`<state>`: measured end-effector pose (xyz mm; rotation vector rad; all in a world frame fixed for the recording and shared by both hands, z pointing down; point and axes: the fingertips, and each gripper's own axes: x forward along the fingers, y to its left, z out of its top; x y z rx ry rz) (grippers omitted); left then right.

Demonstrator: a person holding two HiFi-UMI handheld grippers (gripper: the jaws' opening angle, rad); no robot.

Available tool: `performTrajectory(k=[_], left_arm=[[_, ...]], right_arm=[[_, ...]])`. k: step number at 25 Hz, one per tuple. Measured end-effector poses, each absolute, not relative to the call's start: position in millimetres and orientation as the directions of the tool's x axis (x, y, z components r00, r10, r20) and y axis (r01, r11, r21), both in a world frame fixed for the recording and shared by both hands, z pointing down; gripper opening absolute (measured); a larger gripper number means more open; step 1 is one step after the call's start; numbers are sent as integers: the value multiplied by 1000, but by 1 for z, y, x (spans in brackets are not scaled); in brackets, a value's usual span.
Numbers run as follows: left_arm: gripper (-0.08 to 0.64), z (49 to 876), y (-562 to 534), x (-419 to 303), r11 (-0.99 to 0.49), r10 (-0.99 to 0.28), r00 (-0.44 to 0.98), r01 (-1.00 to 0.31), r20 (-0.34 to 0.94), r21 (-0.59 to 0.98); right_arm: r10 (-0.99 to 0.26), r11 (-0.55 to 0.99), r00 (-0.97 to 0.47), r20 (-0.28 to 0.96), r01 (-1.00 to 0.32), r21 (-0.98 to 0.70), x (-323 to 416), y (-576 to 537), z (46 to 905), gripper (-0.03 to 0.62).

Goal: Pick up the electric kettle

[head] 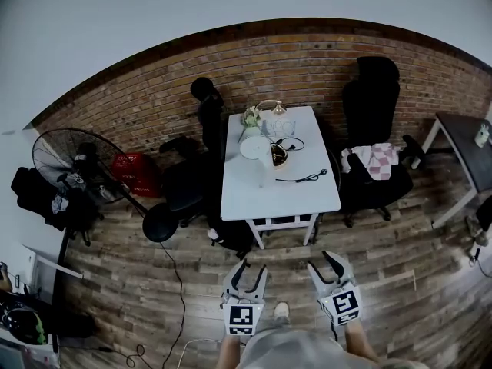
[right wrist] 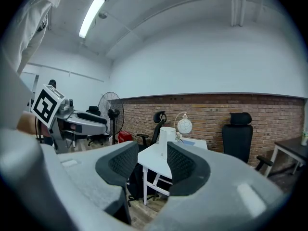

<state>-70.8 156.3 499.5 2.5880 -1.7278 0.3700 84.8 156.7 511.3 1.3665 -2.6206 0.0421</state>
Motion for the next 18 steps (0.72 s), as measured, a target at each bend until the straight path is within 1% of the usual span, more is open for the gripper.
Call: performTrajectory(k=[3, 18], left_arm=[[212, 500, 140, -77, -397, -907, 369, -909, 201, -123], [212, 495, 68, -101, -432, -896, 409, -893, 171, -124]], right_arm=[[-815, 564, -546, 195, -824, 48, 79, 142, 512, 178], [-836, 535, -517, 185, -843, 60, 48, 76, 506, 178]])
